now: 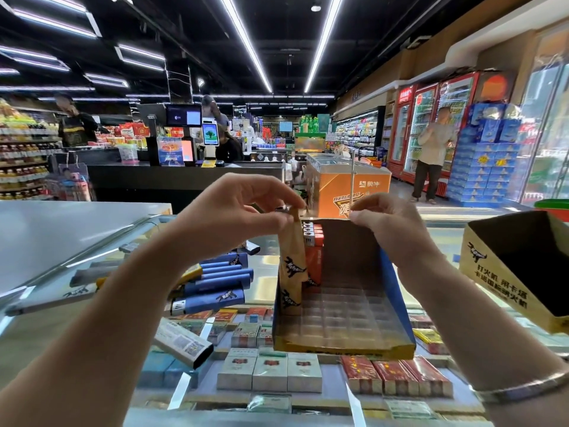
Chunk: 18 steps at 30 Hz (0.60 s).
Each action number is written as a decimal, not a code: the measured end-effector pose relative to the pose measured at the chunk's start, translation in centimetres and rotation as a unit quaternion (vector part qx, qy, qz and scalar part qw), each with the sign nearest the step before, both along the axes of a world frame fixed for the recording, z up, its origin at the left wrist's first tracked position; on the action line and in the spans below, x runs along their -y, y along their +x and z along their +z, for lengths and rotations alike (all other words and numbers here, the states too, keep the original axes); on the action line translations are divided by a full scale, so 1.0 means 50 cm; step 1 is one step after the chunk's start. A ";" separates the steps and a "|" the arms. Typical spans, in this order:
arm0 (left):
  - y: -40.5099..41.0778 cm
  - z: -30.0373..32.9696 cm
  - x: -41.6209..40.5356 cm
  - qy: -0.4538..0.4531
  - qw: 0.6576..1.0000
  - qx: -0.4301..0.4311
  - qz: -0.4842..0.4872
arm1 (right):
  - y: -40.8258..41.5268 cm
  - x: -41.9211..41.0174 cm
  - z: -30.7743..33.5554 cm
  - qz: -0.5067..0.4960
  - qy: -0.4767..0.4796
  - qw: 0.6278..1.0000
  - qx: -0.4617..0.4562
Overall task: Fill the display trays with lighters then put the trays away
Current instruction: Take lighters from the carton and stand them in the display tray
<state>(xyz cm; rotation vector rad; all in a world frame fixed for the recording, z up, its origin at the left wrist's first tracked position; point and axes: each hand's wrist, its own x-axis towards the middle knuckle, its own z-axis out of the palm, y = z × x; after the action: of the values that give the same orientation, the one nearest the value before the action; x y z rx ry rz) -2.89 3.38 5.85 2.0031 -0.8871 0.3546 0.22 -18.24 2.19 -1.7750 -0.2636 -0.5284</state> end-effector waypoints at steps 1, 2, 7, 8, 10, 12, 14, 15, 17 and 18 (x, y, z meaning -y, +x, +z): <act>0.000 0.002 -0.003 0.020 1.000 -0.005 -0.003 | 0.004 0.000 -0.004 0.004 -0.013 1.000 -0.027; 0.000 0.002 -0.006 0.033 0.999 -0.010 -0.006 | 0.008 -0.001 -0.009 0.005 -0.029 0.998 -0.048; -0.003 0.000 0.000 0.080 0.996 -0.029 -0.004 | 0.016 -0.003 -0.020 -0.006 -0.074 0.995 -0.064; -0.004 -0.002 0.004 0.092 0.995 -0.031 -0.005 | 0.016 -0.002 -0.020 -0.009 -0.076 0.995 -0.064; -0.009 -0.005 0.013 0.111 0.993 -0.032 -0.011 | 0.015 -0.002 -0.020 -0.013 -0.085 0.994 -0.063; -0.015 -0.006 0.021 0.130 0.991 -0.026 -0.012 | 0.016 -0.002 -0.021 -0.013 -0.094 0.994 -0.062; -0.020 -0.005 0.023 0.140 0.990 -0.020 -0.010 | 0.017 -0.002 -0.022 -0.012 -0.099 0.993 -0.063; -0.021 -0.004 0.022 0.139 0.990 -0.021 -0.010 | 0.018 -0.002 -0.023 -0.012 -0.101 0.993 -0.062; -0.023 -0.003 0.018 0.136 0.990 -0.027 -0.010 | 0.018 -0.002 -0.023 -0.014 -0.107 0.992 -0.059; -0.024 -0.003 0.017 0.137 0.990 -0.029 -0.009 | 0.019 -0.001 -0.023 -0.015 -0.109 0.992 -0.057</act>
<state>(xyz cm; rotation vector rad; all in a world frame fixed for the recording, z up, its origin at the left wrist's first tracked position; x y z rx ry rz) -4.09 2.54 5.69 2.2424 -0.9569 0.1695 1.15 -18.17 1.02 -2.0170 -0.2206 -0.4304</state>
